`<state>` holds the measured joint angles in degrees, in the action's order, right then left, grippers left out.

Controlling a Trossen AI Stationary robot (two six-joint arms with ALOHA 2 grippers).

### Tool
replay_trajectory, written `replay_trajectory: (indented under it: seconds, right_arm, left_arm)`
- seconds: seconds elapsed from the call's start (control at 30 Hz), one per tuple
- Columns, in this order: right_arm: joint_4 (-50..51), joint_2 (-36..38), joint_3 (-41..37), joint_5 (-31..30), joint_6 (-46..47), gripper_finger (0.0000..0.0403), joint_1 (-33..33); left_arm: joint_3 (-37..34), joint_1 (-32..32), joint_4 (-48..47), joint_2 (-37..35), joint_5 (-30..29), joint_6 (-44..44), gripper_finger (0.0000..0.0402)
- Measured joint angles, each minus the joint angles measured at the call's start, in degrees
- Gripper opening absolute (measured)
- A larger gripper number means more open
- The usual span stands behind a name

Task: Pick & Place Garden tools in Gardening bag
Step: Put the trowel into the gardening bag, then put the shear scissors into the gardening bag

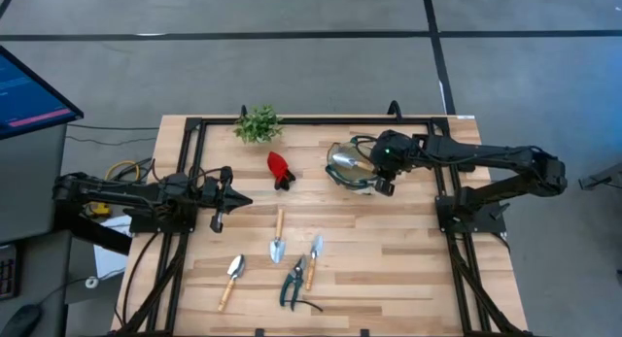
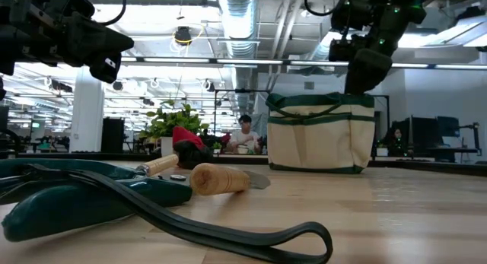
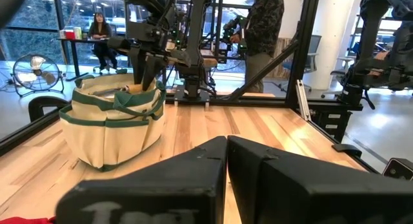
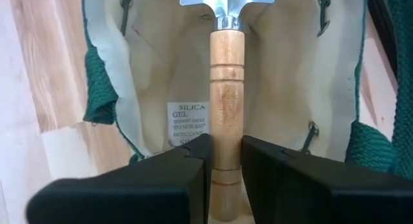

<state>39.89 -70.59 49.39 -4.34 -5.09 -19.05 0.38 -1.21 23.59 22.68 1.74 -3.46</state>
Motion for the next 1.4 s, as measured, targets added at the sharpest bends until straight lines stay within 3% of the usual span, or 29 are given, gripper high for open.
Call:
replay_trajectory:
  seconds: [0.27,0.37,0.47,0.7,1.07,1.27,1.4]
  right_arm:
    - [-3.8,0.0,0.0,-0.5,-0.9,0.0204,0.0]
    - [-4.9,0.1,0.1,-1.9,-1.0,0.0234,-0.3]
    - [-4.8,0.2,1.3,-2.6,-1.0,0.0239,-0.7]
    - [-3.5,0.6,6.4,-2.0,-2.8,0.0192,0.6]
    - [1.2,3.3,9.2,-3.0,-1.1,0.0017,6.8]
    - [-2.1,6.3,5.8,-3.4,0.9,0.0005,12.3]
    - [-11.4,8.6,2.4,-3.1,1.6,0.0004,15.6]
  left_arm:
    - [0.0,0.0,0.0,0.0,0.0,0.0,0.0002]
    - [0.0,0.0,0.0,0.0,0.0,0.0,0.0002]
    - [0.0,0.0,0.0,0.0,0.0,0.0,0.0002]
    - [0.0,0.0,0.0,0.0,0.0,0.0,0.0002]
    - [0.0,0.0,0.0,0.0,0.0,0.0,0.0002]
    - [0.0,0.0,0.0,0.0,0.0,0.0,0.0002]
    - [0.0,0.0,0.0,0.0,0.0,0.0,0.0002]
